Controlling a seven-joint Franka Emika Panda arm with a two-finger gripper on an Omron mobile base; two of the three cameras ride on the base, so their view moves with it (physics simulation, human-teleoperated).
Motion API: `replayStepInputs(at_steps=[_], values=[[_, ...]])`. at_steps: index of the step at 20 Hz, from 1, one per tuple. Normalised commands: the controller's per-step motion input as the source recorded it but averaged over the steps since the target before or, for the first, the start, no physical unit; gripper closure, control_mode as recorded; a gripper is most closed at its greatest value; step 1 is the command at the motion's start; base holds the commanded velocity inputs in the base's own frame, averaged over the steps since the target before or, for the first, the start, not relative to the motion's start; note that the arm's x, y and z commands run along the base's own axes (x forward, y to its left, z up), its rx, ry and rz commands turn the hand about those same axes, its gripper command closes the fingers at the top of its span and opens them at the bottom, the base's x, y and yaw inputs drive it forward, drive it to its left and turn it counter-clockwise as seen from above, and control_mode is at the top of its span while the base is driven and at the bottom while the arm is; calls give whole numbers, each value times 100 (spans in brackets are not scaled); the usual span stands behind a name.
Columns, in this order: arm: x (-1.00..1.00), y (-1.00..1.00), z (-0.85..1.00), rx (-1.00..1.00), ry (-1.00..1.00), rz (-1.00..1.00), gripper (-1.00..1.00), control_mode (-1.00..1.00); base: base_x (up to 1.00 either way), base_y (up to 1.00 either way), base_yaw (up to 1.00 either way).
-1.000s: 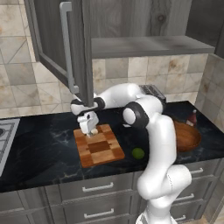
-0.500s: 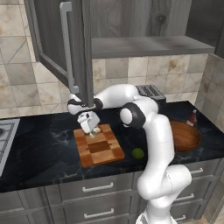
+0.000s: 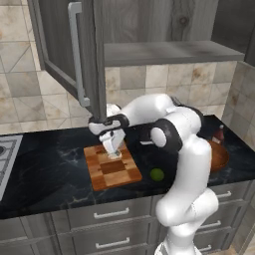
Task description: Open the cabinet. Place the bowl and condiment on the counter. Then place the lime and garlic on the cutting board.
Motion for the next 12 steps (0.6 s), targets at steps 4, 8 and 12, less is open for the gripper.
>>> replayStepInputs(at_steps=[4,8,12], values=[[-99,-81,100,35,-58,0,-100,-100,0,0,0],[-91,-83,76,28,-36,-1,-100,-100,0,0,0],[-83,-19,32,0,-5,3,-100,-100,0,0,0]])
